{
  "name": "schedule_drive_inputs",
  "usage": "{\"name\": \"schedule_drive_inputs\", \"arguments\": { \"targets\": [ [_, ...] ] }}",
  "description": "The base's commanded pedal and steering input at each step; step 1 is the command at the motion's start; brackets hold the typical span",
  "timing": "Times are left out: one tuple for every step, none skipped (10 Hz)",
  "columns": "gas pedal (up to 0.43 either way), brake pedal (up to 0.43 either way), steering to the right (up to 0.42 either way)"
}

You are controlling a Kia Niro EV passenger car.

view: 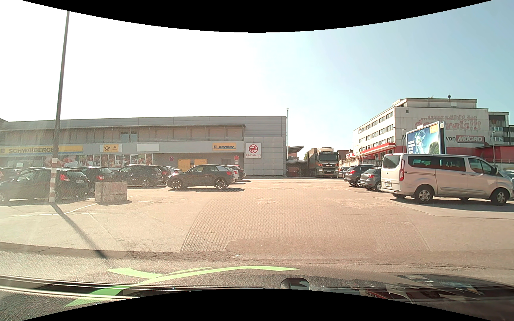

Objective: Follow the waypoints while adhering to traffic rules and regulations

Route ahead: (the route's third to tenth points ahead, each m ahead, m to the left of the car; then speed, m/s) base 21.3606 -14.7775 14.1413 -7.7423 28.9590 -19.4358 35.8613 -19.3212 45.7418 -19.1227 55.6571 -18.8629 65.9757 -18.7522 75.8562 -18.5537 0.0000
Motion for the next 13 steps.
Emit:
{"name": "schedule_drive_inputs", "arguments": {
  "targets": [
    [0.0, 0.421, -0.055],
    [0.0, 0.421, -0.055],
    [0.0, 0.421, -0.055],
    [0.0, 0.421, -0.055],
    [0.0, 0.421, -0.055],
    [0.0, 0.421, -0.055],
    [0.0, 0.421, -0.055],
    [0.0, 0.421, -0.055],
    [0.0, 0.421, -0.055],
    [0.0, 0.421, -0.055],
    [0.0, 0.421, -0.056],
    [0.0, 0.421, -0.055],
    [0.0, 0.421, -0.055]
  ]
}}
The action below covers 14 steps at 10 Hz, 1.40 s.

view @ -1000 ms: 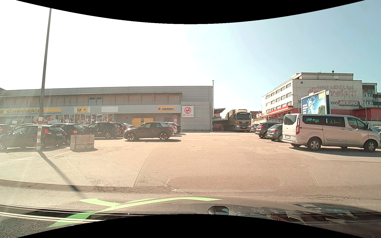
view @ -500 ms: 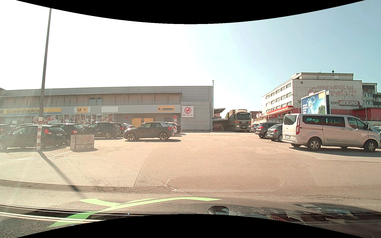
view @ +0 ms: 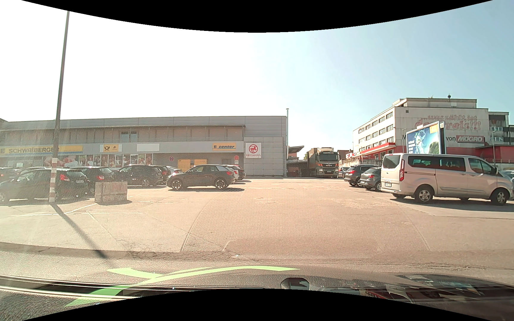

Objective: Follow the waypoints while adhering to traffic rules and regulations

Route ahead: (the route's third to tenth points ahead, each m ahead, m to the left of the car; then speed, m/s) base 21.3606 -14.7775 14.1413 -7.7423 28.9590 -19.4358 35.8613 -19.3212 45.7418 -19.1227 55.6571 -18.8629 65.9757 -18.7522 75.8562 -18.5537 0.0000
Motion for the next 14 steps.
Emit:
{"name": "schedule_drive_inputs", "arguments": {
  "targets": [
    [0.0, 0.421, -0.055],
    [0.0, 0.421, -0.055],
    [0.0, 0.421, -0.055],
    [0.0, 0.421, -0.056],
    [0.0, 0.421, -0.055],
    [0.0, 0.421, -0.055],
    [0.0, 0.421, -0.055],
    [0.0, 0.421, -0.055],
    [0.0, 0.421, -0.055],
    [0.0, 0.421, -0.055],
    [0.0, 0.421, -0.056],
    [0.0, 0.421, -0.055],
    [0.0, 0.421, -0.055],
    [0.0, 0.421, -0.055]
  ]
}}
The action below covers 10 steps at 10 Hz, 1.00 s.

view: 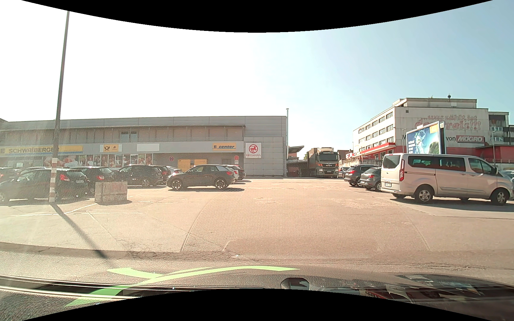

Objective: Follow the waypoints while adhering to traffic rules and regulations

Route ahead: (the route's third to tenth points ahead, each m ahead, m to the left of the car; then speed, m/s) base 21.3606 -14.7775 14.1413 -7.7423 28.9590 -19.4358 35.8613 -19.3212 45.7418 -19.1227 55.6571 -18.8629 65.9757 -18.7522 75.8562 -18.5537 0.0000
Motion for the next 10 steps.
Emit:
{"name": "schedule_drive_inputs", "arguments": {
  "targets": [
    [0.0, 0.421, -0.055],
    [0.0, 0.421, -0.055],
    [0.0, 0.421, -0.056],
    [0.0, 0.421, -0.055],
    [0.0, 0.421, -0.056],
    [0.0, 0.421, -0.055],
    [0.0, 0.421, -0.055],
    [0.0, 0.421, -0.055],
    [0.0, 0.421, -0.055],
    [0.0, 0.421, -0.055]
  ]
}}
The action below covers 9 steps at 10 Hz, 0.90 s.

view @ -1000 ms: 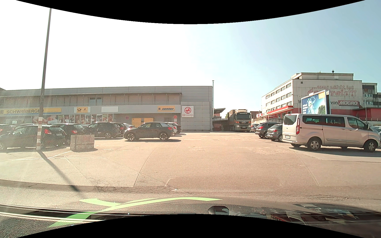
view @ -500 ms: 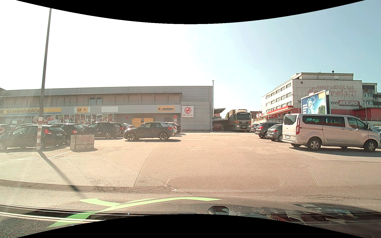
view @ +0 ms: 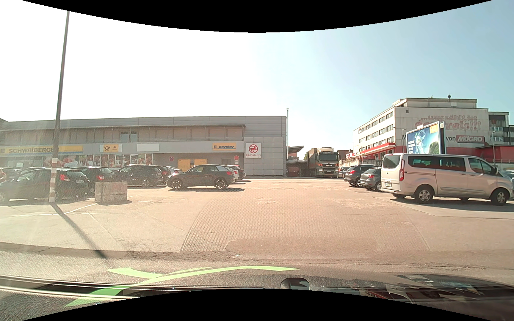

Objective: Follow the waypoints while adhering to traffic rules and regulations

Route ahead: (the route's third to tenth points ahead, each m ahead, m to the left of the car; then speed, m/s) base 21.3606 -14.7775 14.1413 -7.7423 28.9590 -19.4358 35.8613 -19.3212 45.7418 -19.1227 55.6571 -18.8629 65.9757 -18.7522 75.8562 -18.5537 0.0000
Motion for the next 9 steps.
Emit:
{"name": "schedule_drive_inputs", "arguments": {
  "targets": [
    [0.0, 0.421, -0.056],
    [0.0, 0.421, -0.055],
    [0.0, 0.421, -0.055],
    [0.0, 0.421, -0.055],
    [0.0, 0.421, -0.055],
    [0.0, 0.421, -0.055],
    [0.0, 0.421, -0.055],
    [0.0, 0.421, -0.056],
    [0.0, 0.421, -0.055]
  ]
}}
